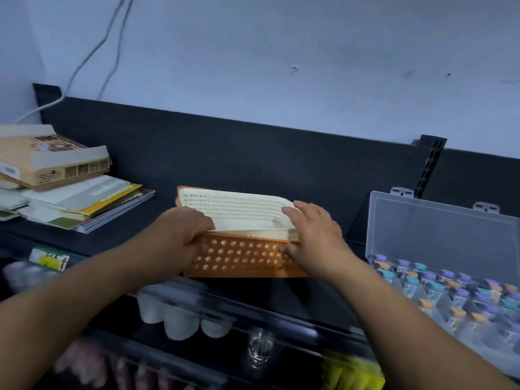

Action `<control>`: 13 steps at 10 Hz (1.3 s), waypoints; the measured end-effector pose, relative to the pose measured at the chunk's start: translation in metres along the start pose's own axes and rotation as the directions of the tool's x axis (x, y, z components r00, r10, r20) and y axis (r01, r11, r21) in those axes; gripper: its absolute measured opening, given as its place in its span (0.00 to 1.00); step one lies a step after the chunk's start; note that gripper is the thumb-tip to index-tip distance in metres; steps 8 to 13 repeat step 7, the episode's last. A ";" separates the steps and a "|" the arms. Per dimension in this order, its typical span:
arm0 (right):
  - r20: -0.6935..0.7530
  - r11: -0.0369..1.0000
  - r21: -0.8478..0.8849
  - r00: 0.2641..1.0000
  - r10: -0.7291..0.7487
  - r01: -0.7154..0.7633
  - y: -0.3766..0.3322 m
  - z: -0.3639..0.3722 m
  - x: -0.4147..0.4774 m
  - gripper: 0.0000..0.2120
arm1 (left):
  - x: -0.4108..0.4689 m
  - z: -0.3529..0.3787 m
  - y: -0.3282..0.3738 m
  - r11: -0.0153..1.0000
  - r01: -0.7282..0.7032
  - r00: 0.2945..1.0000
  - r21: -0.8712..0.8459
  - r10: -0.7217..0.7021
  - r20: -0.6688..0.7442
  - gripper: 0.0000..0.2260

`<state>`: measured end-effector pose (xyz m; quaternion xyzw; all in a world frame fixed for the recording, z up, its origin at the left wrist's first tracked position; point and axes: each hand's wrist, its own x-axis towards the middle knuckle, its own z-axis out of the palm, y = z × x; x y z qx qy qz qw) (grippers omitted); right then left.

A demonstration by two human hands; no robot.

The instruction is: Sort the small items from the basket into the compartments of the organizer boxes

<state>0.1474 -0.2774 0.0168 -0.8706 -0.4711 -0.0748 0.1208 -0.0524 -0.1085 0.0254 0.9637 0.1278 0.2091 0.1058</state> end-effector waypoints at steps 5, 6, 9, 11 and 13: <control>0.029 0.995 -0.084 0.998 0.048 -0.045 -0.021 0.054 -0.002 0.12 | 0.045 0.054 -0.077 0.885 0.081 0.974 0.459 -0.168 0.153 0.11; -0.038 0.998 -0.016 0.997 0.064 -0.065 -0.014 0.046 -0.012 0.20 | 0.045 0.054 -0.070 0.889 0.120 0.978 0.442 -0.183 0.103 0.22; -0.076 0.997 0.054 0.995 0.062 -0.058 -0.007 0.034 -0.028 0.22 | 0.041 0.049 -0.041 0.934 0.120 0.991 0.336 -0.133 0.017 0.26; -0.076 0.997 0.054 0.995 0.062 -0.058 -0.007 0.034 -0.028 0.22 | 0.041 0.049 -0.041 0.934 0.120 0.991 0.336 -0.133 0.017 0.26; -0.076 0.997 0.054 0.995 0.062 -0.058 -0.007 0.034 -0.028 0.22 | 0.041 0.049 -0.041 0.934 0.120 0.991 0.336 -0.133 0.017 0.26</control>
